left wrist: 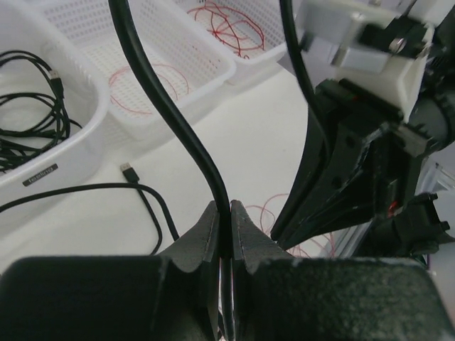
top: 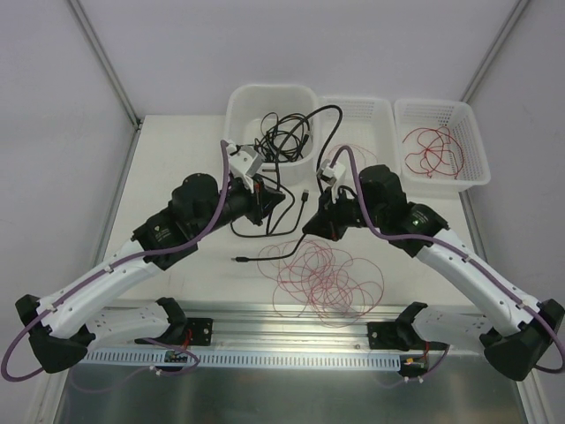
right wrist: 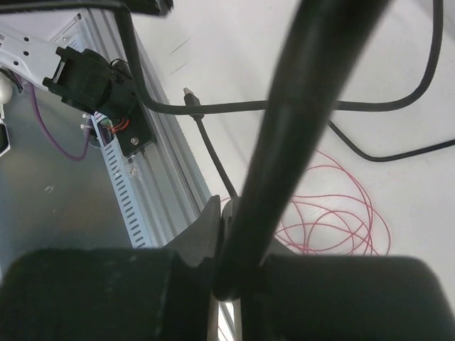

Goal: Untangle the cables

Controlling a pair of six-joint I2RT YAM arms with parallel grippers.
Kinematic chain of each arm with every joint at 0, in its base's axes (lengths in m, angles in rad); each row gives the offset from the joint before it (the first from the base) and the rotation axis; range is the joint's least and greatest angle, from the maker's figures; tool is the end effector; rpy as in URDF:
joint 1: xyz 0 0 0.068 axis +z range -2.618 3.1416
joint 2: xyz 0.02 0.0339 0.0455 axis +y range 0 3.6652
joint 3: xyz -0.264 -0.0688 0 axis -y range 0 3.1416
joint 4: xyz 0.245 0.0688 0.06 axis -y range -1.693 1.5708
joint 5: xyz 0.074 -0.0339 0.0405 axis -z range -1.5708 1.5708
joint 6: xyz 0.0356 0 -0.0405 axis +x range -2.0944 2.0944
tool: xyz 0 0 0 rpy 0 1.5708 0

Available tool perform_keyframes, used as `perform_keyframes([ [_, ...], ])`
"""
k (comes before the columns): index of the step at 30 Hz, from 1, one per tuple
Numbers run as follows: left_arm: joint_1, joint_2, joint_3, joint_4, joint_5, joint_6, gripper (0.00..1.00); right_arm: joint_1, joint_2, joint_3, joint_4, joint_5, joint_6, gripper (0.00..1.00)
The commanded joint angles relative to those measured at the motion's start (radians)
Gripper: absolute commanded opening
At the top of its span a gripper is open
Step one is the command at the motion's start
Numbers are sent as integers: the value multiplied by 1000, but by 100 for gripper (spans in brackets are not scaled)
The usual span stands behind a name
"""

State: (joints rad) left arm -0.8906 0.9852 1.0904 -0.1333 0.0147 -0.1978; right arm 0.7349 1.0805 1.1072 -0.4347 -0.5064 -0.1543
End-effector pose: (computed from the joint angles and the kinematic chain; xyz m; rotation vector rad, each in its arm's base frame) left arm 0.1386 -0.1721 0.4158 0.5770 1.5634 -0.8493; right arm 0.1631 0.1707 0.3712 -1.1677 1.6600 0.8724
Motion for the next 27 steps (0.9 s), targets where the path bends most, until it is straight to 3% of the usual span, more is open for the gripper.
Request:
perform_keyframes([
  [1,-7,-28,22,169,-51,29,0,1,24,-17,160,-74,18,3],
  [3,-4,-25,57,182,-94,58,0,1,54,-20,149,-28,13,15],
  [8,28,-2,156,205,-139,127,0,3,87,-46,149,29,15,28],
  [11,57,33,250,205,-150,146,0,1,96,-49,143,52,13,47],
  [15,137,93,438,198,-139,166,0,4,72,-50,126,57,6,59],
  [23,206,321,814,175,-61,242,0,15,-132,-139,54,115,-30,89],
  [27,234,441,1017,172,-35,329,0,18,-288,-210,2,150,-31,96],
])
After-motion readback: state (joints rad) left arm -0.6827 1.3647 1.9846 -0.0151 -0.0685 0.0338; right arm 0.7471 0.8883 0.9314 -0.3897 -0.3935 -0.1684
